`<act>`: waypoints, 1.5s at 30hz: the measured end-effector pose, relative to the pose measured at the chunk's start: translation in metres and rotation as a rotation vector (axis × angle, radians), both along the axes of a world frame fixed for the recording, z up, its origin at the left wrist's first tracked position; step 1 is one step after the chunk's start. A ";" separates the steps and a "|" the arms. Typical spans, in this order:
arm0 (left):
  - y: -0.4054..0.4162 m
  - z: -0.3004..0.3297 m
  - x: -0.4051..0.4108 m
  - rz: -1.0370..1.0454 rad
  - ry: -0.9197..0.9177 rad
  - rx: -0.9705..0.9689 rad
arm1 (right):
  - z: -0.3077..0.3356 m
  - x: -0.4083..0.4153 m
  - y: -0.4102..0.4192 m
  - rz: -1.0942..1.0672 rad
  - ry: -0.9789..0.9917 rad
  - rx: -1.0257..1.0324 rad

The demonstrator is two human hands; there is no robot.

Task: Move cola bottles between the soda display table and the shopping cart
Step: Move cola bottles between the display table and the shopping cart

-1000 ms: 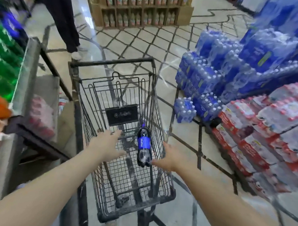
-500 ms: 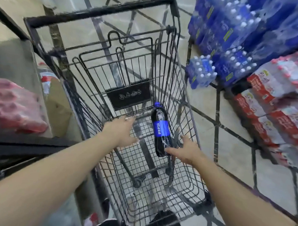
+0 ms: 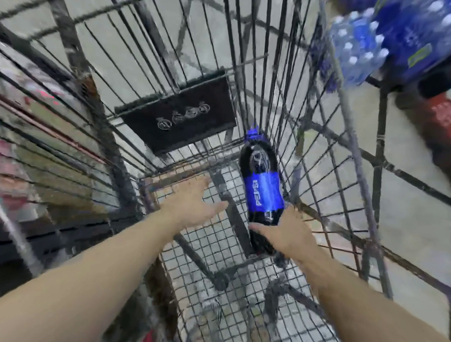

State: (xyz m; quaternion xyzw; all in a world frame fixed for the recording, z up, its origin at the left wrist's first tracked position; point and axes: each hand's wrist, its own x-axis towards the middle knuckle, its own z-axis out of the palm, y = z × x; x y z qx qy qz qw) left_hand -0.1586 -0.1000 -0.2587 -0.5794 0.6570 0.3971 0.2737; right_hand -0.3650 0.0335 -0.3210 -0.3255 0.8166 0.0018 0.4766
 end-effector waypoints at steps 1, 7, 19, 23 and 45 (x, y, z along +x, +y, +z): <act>0.000 -0.010 -0.003 0.041 0.009 0.007 | 0.001 0.005 -0.006 -0.023 0.010 -0.023; -0.011 -0.046 -0.012 0.310 0.122 0.072 | -0.013 0.020 -0.018 -0.193 0.099 -0.091; -0.011 -0.074 -0.042 1.133 0.457 0.263 | -0.008 0.034 0.030 0.052 0.064 -0.112; 0.003 -0.092 -0.040 1.236 0.440 0.147 | -0.012 0.038 0.031 0.364 0.098 -0.094; 0.027 -0.027 0.016 1.491 0.457 -0.166 | 0.033 0.051 0.005 0.621 0.095 -0.262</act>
